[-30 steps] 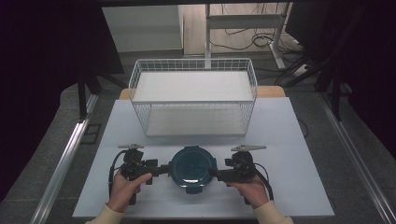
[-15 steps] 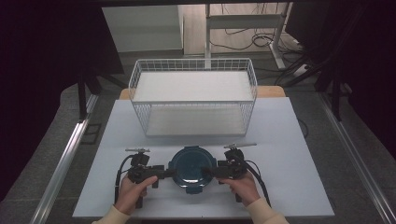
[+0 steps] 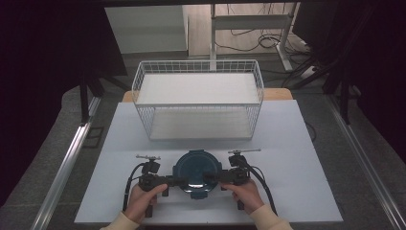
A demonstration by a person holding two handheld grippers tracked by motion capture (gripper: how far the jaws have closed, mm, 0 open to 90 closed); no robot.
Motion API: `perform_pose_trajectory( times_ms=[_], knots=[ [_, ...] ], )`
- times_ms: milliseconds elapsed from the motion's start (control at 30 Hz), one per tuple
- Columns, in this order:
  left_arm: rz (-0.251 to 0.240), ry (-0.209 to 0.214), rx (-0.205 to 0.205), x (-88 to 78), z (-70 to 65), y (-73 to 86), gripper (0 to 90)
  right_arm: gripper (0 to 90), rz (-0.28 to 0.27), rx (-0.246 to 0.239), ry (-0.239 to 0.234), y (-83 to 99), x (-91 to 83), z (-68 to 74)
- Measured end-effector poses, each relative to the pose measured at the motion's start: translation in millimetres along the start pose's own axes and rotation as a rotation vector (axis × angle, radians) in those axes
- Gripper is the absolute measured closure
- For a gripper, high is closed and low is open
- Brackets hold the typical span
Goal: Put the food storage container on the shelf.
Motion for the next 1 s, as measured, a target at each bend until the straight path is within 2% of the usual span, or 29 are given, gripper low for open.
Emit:
perform_pose_trajectory(
  times_ms=[100, 200, 300, 367, 500, 700, 733, 1000],
  knots=[
    [-0.003, 0.021, -0.027, -0.4, 1.1, -0.4, 26.4, 16.5, 0.0, 0.022, -0.005, -0.4, -1.0, -1.0],
    [-0.002, 0.02, -0.033, -0.4, 0.8, -0.4, 27.0, 18.0, -0.004, 0.054, -0.013, -0.3, -2.1, -2.0],
    [-0.002, 0.016, -0.038, -0.6, 0.3, 0.0, 27.3, 21.6, -0.013, 0.049, -0.003, -0.2, -4.8, -1.4],
    [-0.007, 0.019, -0.041, -1.3, -0.4, 0.2, 28.4, 23.2, -0.012, 0.067, -0.008, 0.5, -6.3, -1.6],
    [-0.017, 0.015, -0.032, -3.6, -3.0, 1.0, 31.3, 27.4, -0.03, 0.095, -0.026, 1.6, -10.7, -2.6],
    [-0.039, 0.008, 0.003, -7.6, -7.2, 3.0, 36.1, 31.5, -0.055, 0.099, -0.02, 4.4, -17.6, 0.5],
    [-0.046, 0.011, -0.004, -7.8, -8.4, 2.9, 36.9, 32.3, -0.059, 0.101, -0.021, 4.7, -18.8, 0.8],
    [-0.069, 0.013, 0.027, -14.0, -12.7, 2.8, 42.9, 36.0, -0.083, 0.095, -0.02, 8.2, -26.1, 6.2]
  ],
)
Point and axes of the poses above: each handheld gripper's, and its own axes: x roughly forward along the jaws, y roughly out of its underside, z roughly to its left, the point moved 9 cm from there along x, roughly forward along the jaws, and after that the axes turned 8 degrees about -x, right-handed, at the moved point
